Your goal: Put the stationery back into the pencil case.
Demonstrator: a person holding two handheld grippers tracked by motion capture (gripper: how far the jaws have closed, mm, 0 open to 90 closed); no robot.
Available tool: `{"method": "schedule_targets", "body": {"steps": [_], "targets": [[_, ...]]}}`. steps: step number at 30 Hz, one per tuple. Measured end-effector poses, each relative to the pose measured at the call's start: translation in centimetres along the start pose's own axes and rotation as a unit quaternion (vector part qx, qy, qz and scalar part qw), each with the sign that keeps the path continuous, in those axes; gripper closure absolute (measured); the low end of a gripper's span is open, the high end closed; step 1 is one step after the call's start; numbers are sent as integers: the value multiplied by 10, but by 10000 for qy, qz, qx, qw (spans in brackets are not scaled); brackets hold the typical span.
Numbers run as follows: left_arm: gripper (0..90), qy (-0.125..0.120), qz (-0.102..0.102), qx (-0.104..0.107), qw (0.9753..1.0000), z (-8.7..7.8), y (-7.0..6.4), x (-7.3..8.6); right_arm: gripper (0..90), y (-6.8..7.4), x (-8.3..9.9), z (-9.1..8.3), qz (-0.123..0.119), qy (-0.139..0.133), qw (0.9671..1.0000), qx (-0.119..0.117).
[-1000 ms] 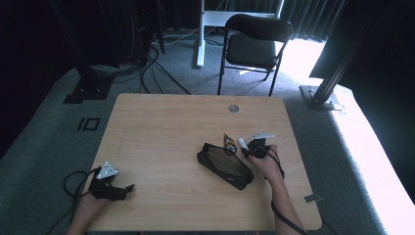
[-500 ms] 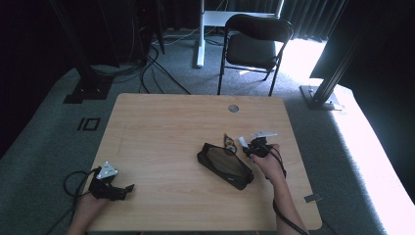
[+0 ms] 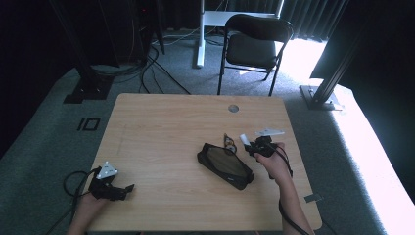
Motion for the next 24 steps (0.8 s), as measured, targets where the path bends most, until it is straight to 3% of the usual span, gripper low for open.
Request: {"method": "schedule_targets", "body": {"steps": [12, 15, 20, 24], "targets": [[12, 0, 0, 0, 10000, 0, 0, 0, 702, 27, -14, -25, -447, -239, 9977, -455], [12, 6, -4, -7, 10000, 0, 0, 0, 702, 34, -17, -29, -467, -293, 9966, -619], [12, 7, -5, -10, 10000, 0, 0, 0, 702, 43, -20, -33, -556, -277, 9955, -718], [12, 8, -4, -10, 10000, 0, 0, 0, 702, 56, -22, -34, -757, -220, 9924, -945]]}}
Point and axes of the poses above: each handheld gripper's, and its own axes: z roughly forward along the jaws, x roughly out of its underside, y roughly to its left, the point moved 1 cm from there along z, roughly forward along the jaws, and after that the axes turned 7 degrees about -x, right-handed, at the moved point
